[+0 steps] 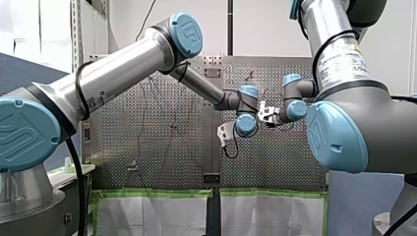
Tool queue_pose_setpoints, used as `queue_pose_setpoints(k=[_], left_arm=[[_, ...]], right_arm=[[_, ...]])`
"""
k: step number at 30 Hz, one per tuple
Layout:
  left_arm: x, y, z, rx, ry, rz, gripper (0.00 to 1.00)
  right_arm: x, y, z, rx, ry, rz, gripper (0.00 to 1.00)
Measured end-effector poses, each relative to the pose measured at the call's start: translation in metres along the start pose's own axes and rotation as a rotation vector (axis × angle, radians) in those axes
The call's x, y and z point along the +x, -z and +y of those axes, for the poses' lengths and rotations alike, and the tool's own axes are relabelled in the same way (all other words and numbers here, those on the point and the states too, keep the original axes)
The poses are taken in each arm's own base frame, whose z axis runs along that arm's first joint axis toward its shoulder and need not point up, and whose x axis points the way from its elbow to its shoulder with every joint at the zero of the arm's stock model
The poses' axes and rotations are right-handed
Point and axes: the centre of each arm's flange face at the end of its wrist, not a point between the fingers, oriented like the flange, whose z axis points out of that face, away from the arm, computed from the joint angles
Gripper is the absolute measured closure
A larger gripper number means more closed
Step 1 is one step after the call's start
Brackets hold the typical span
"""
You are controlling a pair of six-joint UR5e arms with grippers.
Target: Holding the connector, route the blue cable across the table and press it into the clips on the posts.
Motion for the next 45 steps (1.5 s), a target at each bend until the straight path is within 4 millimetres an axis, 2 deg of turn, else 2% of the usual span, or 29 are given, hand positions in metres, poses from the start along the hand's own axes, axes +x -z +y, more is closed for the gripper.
queue_pose_setpoints(k=[13,18,26,31,37,42,45], left_arm=[[0.042,-0.014,-0.006,-0.097,-0.009,-0.029,0.00],[0.033,-0.022,-0.010,-0.128,0.015,-0.072,0.00],[0.005,-0.027,-0.030,-0.144,0.059,-0.150,0.00],[-0.003,-0.031,-0.031,-0.149,0.061,-0.159,0.00],[0.000,-0.034,-0.026,-0.156,0.049,-0.152,0.00],[0.023,-0.041,-0.014,-0.163,0.022,-0.129,0.00],[0.029,-0.043,-0.012,-0.160,0.016,-0.123,0.00]], right_arm=[[0.000,0.000,-0.001,0.010,0.000,-0.001,1.00],[0.000,0.000,-0.002,0.011,0.002,-0.001,1.00],[0.000,0.000,-0.003,0.016,0.004,-0.001,1.00],[0.000,0.000,-0.003,0.017,0.003,-0.002,1.00],[0.000,0.000,-0.003,0.021,0.001,-0.002,1.00],[0.000,0.000,-0.003,0.029,0.001,-0.003,1.00],[0.000,0.000,-0.003,0.030,0.001,-0.002,1.00]])
